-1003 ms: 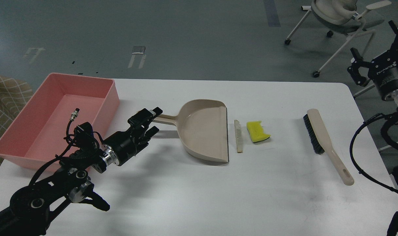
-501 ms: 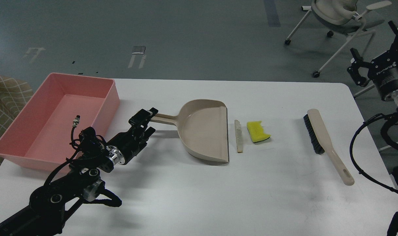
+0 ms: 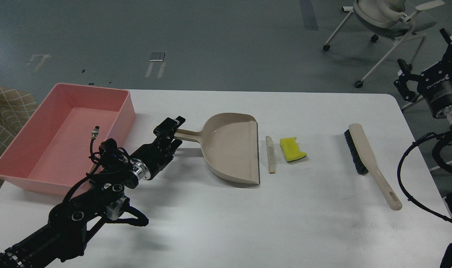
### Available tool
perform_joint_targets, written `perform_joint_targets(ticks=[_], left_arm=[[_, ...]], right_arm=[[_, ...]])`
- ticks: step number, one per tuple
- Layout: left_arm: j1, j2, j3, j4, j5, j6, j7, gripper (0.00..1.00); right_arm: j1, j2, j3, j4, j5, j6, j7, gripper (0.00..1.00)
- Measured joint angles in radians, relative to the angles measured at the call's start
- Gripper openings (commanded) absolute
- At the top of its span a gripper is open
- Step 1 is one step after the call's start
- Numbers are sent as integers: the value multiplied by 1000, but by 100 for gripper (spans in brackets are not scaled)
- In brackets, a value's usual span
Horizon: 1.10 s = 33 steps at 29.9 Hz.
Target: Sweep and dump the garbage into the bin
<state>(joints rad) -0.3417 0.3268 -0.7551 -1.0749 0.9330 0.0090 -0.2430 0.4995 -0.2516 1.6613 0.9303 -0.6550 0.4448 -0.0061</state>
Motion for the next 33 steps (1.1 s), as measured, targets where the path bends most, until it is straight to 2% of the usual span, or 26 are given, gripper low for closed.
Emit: perform_joint_targets(ticks=[5,7,10,18,23,33], left_arm=[[-18,-15,-1,41,0,-1,-3,87],[-21,-19,-1,46,0,-1,-7,74],[-23,-19,6,49,0,-1,-8,63],[-23,-22,9,62,1,-1,-12,56],[-32,-27,13,71,1,-1,-14,45],[-40,-25,13,72,1,-1,-22,43]], right_arm=[[0,6,0,14,0,0,0,100],[0,7,0,16,0,-1,0,100],[1,8,0,16,0,-1,0,100],[1,8,-1,16,0,-2,0,100],[4,6,-2,16,0,-2,-1,100],[13,0,-2,12,0,-4,-2,100]])
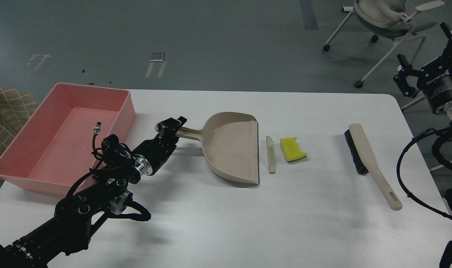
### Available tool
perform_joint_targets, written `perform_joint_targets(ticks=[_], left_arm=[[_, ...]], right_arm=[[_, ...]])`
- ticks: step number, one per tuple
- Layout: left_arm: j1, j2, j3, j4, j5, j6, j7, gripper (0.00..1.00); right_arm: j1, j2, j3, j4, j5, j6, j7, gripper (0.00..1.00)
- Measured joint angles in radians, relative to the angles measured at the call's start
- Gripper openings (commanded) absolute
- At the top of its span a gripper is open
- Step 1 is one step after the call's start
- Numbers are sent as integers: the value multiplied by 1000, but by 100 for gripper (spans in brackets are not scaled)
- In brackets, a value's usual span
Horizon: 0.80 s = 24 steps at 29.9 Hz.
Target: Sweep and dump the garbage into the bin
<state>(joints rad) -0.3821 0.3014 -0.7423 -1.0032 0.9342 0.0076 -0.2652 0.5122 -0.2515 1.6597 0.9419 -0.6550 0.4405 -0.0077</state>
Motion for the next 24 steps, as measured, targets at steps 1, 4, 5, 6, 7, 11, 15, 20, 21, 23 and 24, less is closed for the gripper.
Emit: perform_joint_targets(ticks=[1,4,5,6,7,11,15,20,21,23,24], left_arm=[[-2,1,0,0,0,0,0,42],[-6,2,2,0,0,0,0,41],[-7,3,3,0,0,0,0,40],[-7,4,3,0,2,0,-2,38],[-7,5,4,0,4,0,-3,37],[-7,9,6,0,6,0,-29,32],[-7,10,6,0,6,1,-39,25],[-6,11,5,0,6,1,-60,16],[-6,12,5,0,6,1,-65,16],[-6,12,5,0,6,1,-68,15],[-6,11,4,0,6,1,-70,15]], right_arm=[[0,0,0,0,0,0,0,100],[0,0,0,0,0,0,0,100],[0,0,0,0,0,0,0,100],[0,0,0,0,0,0,0,100],[-1,0,0,0,0,0,0,100],[-5,0,0,1,0,-1,0,100],[-7,0,0,1,0,-2,0,100],[-8,4,0,-1,0,-2,0,100],[-9,4,0,-2,0,-2,0,100],[-9,5,0,-3,0,-2,0,100],[-9,6,0,-3,0,-2,0,100]])
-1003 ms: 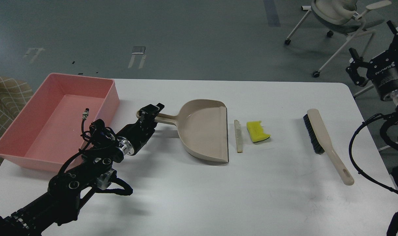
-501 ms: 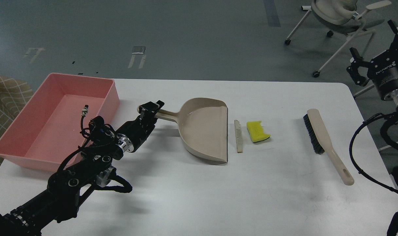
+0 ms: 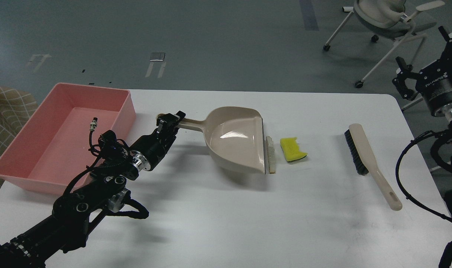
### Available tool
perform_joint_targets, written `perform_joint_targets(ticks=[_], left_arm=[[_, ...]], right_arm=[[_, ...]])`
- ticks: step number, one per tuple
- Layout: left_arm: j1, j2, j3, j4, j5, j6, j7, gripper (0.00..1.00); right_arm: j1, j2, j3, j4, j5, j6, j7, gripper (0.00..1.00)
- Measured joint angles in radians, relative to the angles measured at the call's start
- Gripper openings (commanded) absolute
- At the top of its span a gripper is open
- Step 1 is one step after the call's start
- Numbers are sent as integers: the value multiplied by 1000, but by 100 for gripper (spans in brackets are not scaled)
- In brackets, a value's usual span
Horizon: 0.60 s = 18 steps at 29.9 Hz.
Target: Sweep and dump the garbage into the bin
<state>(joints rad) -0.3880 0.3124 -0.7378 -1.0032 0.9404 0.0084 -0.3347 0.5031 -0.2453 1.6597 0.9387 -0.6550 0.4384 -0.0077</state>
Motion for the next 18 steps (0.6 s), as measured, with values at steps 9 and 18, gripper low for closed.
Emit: perform_joint_targets(ticks=[9,18], left_arm=[[-5,-12,1,-12,7,47,0,15],[-6,2,2,-17,16,53,0,15]], right_arm=[[10,-9,-9,12,-16,-4,1,100],[-48,-157,-44,215,-250,5,2,100]])
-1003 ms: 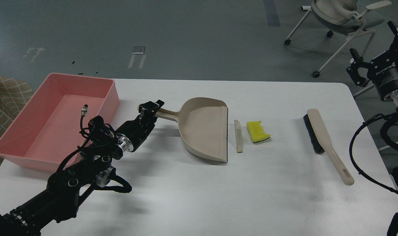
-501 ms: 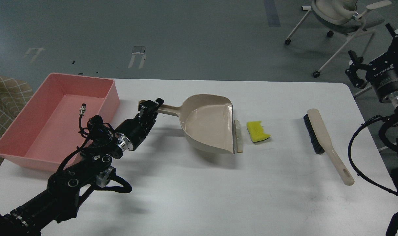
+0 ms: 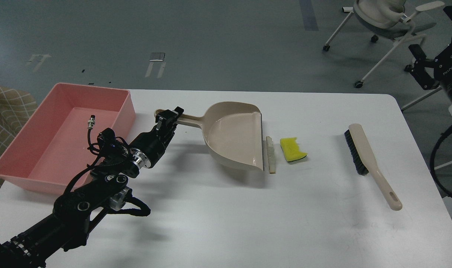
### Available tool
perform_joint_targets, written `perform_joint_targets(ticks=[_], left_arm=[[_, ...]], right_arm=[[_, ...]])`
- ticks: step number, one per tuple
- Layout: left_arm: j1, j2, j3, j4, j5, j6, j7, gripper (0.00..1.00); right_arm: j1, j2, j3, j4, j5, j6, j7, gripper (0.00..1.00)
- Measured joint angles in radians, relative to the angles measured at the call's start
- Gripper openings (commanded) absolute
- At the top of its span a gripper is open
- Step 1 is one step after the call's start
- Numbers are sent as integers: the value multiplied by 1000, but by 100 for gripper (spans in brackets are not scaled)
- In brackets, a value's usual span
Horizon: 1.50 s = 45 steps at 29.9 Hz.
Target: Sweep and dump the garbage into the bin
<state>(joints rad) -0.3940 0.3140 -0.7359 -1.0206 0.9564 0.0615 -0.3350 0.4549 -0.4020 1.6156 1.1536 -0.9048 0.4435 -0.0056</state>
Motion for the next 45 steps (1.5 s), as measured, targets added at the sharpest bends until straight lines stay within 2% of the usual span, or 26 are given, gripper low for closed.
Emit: perform_joint_targets(ticks=[2,8,13,18,21,28,35,42,45], left_arm=[[0,0,0,0,1,2,0,15],[0,-4,0,0,1,18,2,15],[-8,-6,0,-1,3,19,-3,14],[6,-10,1,-1,52,17,-35,14],[11,-14,1,-1,69,24,-40,14],[14,-12,37,2,80,80,-40,14],[14,-16,84,0,80,84,-45,15],[9,-24,89,0,76,84,-44,15],[9,-23,89,0,75,84,-42,15]], right_arm=[[-40,-81,-14,46,-53,11,-1,100],[-120,-449,-168,153,-183,45,0,100],[-135,-561,-282,242,-221,46,-4,100],[-191,-566,-357,334,-436,45,-11,100],[-236,-546,-364,353,-524,46,-11,100],[-291,-521,-402,392,-538,46,-13,97],[-401,-525,-425,423,-630,45,-12,94],[-416,-507,-428,435,-720,45,-18,93],[-418,-476,-429,421,-734,45,-40,90]])
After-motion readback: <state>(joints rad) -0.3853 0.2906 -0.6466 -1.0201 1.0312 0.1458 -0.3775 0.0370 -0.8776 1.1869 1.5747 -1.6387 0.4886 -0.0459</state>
